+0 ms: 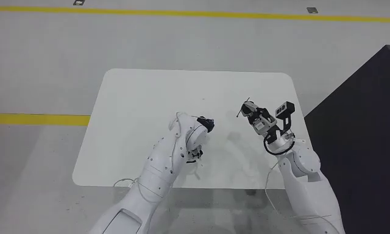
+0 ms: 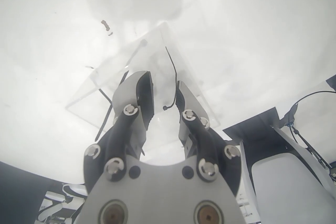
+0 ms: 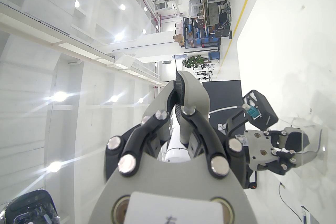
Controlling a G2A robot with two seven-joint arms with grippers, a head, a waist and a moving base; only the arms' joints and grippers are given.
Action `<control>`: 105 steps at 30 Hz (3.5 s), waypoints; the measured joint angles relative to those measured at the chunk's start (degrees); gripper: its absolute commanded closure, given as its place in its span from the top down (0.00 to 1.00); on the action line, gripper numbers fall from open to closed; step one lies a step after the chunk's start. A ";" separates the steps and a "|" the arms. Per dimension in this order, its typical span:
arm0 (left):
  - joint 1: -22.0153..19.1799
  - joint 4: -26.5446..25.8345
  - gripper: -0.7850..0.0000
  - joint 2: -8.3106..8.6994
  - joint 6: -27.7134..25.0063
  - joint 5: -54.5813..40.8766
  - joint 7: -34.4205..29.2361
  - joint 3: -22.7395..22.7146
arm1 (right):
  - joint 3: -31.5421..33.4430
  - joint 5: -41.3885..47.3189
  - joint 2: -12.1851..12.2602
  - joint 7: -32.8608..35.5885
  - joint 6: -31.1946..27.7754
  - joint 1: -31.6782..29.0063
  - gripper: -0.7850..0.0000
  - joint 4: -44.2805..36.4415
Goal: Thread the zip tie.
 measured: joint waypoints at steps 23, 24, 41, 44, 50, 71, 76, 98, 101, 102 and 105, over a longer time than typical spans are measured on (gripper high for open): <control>1.73 -5.01 0.23 1.97 2.55 1.95 0.00 2.13 | 0.00 0.00 0.00 0.00 0.00 0.00 0.00 0.00; 1.48 -4.73 0.22 1.99 2.70 1.56 0.00 2.25 | 0.00 0.00 0.00 0.00 0.00 0.00 0.00 0.00; 0.20 -3.96 0.21 2.65 3.76 -1.51 0.00 5.22 | 0.00 0.00 0.00 0.00 0.00 0.00 0.00 0.00; 0.05 -3.83 0.19 2.83 3.95 -1.93 0.00 5.62 | 0.00 0.00 0.00 0.00 0.00 0.00 0.00 0.00; -0.69 -2.67 0.00 3.06 4.32 -3.18 0.00 6.40 | 0.00 0.00 0.00 0.00 0.00 0.00 0.00 0.00; 1.12 -12.66 0.00 5.84 6.19 -2.35 0.00 6.74 | 0.00 0.00 0.00 0.00 0.00 0.00 0.00 0.00; 6.45 -25.26 0.00 8.41 7.53 2.34 0.00 3.77 | 0.00 0.00 0.00 0.00 0.00 0.00 0.00 0.00; 16.66 -47.69 0.00 11.72 4.38 6.57 0.02 -1.54 | 0.00 0.00 0.00 0.00 0.00 0.00 0.00 0.00; 17.11 -48.67 0.00 12.05 2.30 11.00 1.37 1.35 | 0.12 1.31 -0.12 -1.08 0.29 -0.52 0.00 0.03; 17.29 -49.98 0.00 12.13 1.65 16.00 1.42 3.69 | 0.48 3.51 -0.29 -3.13 0.97 -0.59 0.00 0.19; 17.84 -53.18 0.00 12.10 1.52 32.88 0.75 9.73 | 1.25 9.01 -0.83 -10.86 2.38 0.31 0.00 0.87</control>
